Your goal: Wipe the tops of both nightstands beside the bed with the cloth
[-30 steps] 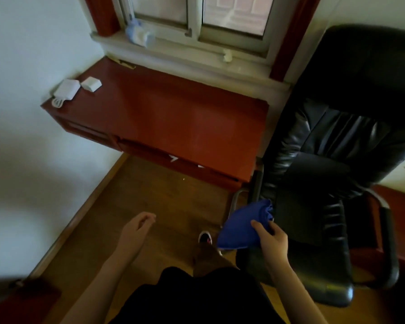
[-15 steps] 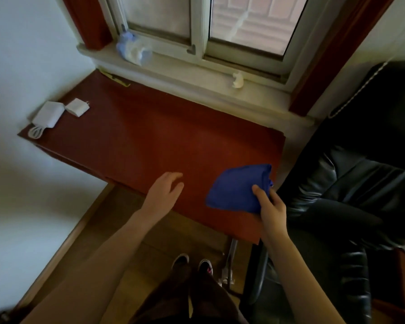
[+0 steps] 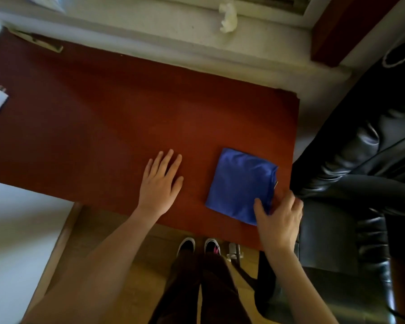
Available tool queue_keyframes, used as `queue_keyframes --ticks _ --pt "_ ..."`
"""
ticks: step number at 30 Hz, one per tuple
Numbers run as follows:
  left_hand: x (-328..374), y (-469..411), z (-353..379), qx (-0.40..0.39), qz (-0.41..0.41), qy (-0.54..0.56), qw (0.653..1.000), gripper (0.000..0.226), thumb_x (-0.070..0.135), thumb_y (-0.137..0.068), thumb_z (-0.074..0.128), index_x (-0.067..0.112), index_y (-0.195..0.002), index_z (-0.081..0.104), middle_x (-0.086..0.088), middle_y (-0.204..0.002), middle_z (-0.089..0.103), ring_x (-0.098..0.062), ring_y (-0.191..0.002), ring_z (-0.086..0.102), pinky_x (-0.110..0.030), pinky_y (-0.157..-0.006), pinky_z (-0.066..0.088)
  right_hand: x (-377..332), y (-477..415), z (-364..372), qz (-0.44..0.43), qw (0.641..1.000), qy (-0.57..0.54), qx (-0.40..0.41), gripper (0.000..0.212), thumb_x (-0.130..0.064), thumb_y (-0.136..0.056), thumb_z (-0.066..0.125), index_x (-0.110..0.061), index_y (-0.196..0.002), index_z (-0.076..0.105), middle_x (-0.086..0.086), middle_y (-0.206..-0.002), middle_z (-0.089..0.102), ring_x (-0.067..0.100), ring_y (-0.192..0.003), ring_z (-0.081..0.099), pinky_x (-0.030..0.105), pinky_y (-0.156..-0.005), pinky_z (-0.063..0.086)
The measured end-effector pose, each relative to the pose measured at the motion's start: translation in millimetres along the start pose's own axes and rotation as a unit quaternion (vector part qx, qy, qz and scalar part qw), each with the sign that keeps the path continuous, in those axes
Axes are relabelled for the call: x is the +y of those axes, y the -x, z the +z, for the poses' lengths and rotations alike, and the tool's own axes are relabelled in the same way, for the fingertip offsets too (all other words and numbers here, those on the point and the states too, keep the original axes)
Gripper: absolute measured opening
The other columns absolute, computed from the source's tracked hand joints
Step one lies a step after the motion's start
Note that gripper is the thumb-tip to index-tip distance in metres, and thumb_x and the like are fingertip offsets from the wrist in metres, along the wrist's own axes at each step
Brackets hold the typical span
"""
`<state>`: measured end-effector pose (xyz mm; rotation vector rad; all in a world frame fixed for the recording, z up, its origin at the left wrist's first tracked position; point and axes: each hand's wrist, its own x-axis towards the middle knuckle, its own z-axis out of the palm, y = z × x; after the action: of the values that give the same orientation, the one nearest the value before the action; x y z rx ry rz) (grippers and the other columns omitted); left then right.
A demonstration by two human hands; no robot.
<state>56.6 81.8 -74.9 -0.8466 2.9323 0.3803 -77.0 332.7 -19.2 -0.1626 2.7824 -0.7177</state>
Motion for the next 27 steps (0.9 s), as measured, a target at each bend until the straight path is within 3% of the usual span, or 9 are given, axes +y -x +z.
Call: queue_keyframes --ticks 3,6,10,20,24,27 --pt "0.3 -0.8 -0.9 -0.002 -0.004 -0.001 1.0 0.057 0.043 -0.099 0.035 0.025 -0.153 0.025 -0.003 -0.161 0.026 -0.024 -0.15 0.015 -0.045 -0.122 0.013 -12.0 -1.5 17.4 -0.191 0.977 0.098 -0.003 0.068 -0.045 -0.09 0.057 -0.017 -0.148 0.036 0.013 -0.152 0.037 0.033 -0.142 0.032 0.048 -0.112 0.031" --pt "-0.5 -0.3 -1.1 -0.005 -0.004 -0.002 1.0 0.057 0.044 -0.099 0.035 0.026 -0.153 0.025 -0.003 -0.161 0.025 -0.023 -0.15 0.015 -0.044 -0.122 0.013 -24.9 -9.2 45.3 -0.267 0.944 0.176 -0.084 0.067 -0.058 -0.095 0.037 -0.027 -0.153 0.026 0.002 -0.161 0.024 0.027 -0.151 0.014 0.048 -0.121 0.011" --pt "-0.9 -1.6 0.9 -0.009 -0.013 -0.005 1.0 0.057 0.044 -0.099 0.034 0.028 -0.153 0.022 -0.001 -0.162 0.022 -0.022 -0.151 0.013 -0.044 -0.122 0.012 -34.7 -47.6 64.1 -0.285 0.931 0.214 -0.078 0.07 -0.062 -0.093 0.034 -0.033 -0.154 0.019 -0.002 -0.162 0.022 0.025 -0.151 0.013 0.046 -0.121 0.005" --pt "-5.1 -2.1 5.7 0.011 -0.009 -0.002 1.0 0.057 0.046 -0.098 0.035 0.028 -0.151 0.029 -0.001 -0.159 0.028 -0.023 -0.149 0.02 -0.044 -0.122 0.014 -110.3 -198.1 66.6 -0.269 0.94 0.208 -0.02 0.068 -0.064 -0.093 0.028 -0.036 -0.153 0.019 -0.004 -0.162 0.022 0.025 -0.151 0.013 0.046 -0.122 0.006" --pt "-2.2 -2.9 -0.2 -0.002 -0.014 -0.001 1.0 0.057 0.046 -0.098 0.034 0.028 -0.152 0.028 -0.001 -0.16 0.027 -0.023 -0.149 0.019 -0.046 -0.121 0.017 -113.7 -205.3 59.6 -0.27 0.935 0.221 -0.071 0.068 -0.065 -0.093 0.024 -0.037 -0.154 0.012 -0.005 -0.164 0.013 0.022 -0.152 0.005 0.045 -0.122 0.002" --pt "1.9 -1.7 -12.5 -0.031 -0.021 0.019 0.999 0.057 0.045 -0.097 0.037 0.028 -0.151 0.029 -0.002 -0.16 0.027 -0.024 -0.149 0.019 -0.046 -0.121 0.016 -125.1 -175.7 23.8 -0.26 0.95 0.155 -0.079 0.065 -0.055 -0.095 0.033 -0.026 -0.153 0.025 0.002 -0.161 0.025 0.024 -0.15 0.018 0.042 -0.122 0.01"
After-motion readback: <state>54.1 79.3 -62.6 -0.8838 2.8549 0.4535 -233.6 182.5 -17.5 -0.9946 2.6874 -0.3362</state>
